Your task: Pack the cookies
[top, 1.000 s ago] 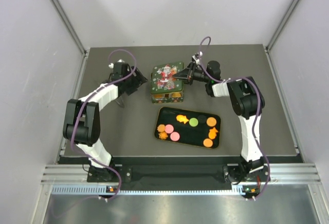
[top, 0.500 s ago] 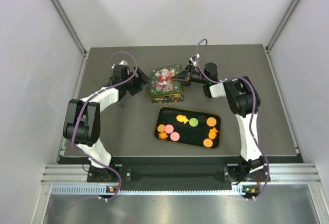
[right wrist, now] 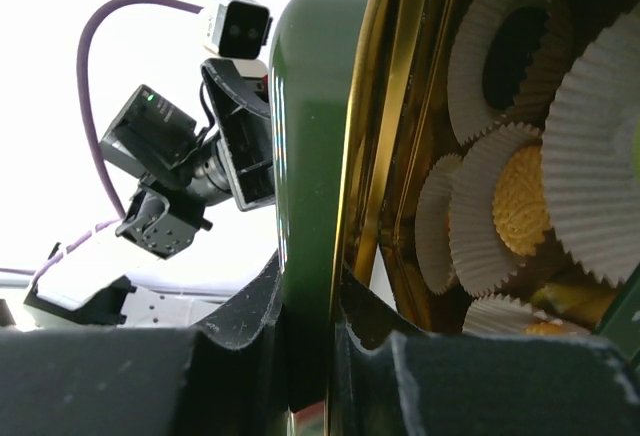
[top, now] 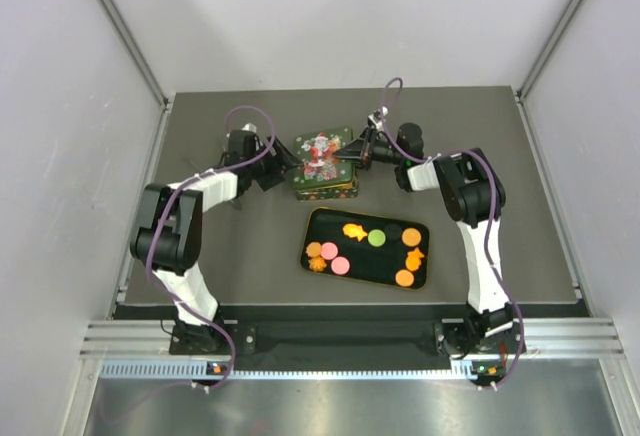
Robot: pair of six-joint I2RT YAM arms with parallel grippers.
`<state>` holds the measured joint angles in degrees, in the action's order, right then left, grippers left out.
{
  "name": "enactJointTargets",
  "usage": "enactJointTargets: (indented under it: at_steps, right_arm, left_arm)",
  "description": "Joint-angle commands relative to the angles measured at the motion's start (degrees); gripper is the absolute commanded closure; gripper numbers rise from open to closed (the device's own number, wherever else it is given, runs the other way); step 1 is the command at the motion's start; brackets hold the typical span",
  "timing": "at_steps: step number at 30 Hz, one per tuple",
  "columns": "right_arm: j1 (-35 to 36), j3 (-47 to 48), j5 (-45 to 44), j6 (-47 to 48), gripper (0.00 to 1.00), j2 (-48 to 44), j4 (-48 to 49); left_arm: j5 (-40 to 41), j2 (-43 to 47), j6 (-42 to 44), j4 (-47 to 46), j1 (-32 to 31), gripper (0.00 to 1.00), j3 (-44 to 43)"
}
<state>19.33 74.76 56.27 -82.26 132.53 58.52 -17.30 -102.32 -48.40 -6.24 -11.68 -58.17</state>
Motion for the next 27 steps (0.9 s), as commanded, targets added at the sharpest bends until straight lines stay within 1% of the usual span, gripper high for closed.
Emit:
enactJointTargets:
  at_steps: [1,9,14,18,21,22,27]
  right_arm:
    - [-0.1,0.5,0.4,1.6,0.91,0.5,2.3]
    - [-1.8,-2.2,0.4,1.0,0.81,-0.7,3.9]
    - [-3.4,-4.9,0.3,-1.7,0.76,-1.0,8.1]
    - [-5.0,-6.9,-0.1,-4.2,0.69,-1.4,11.6]
    - [-6.1,-8.4,-0.3,-4.6,0.66,-1.9,12.2]
    - [-6.5,-8.8,-0.4,-4.7,0.67,-2.0,12.5]
    - [-8.8,-11.5,-1.0,-4.7,0.64,-3.5,12.8]
  left_arm:
    - [0.1,-0.9,0.8,-1.7,-0.9,0.18,-1.8]
    - [1.2,-2.4,1.9,1.1,-1.7,0.19,-4.1]
    - [1.8,-3.2,2.8,3.1,-2.1,0.2,-5.8]
    - [2.3,-4.2,3.4,5.2,-2.5,0.2,-7.2]
    - [2.7,-5.0,4.2,6.1,-2.6,0.2,-8.8]
    - [2.9,-5.2,4.4,8.2,-2.6,0.2,-9.1]
    - [3.5,-6.0,6.1,11.2,-2.7,0.2,-12.0]
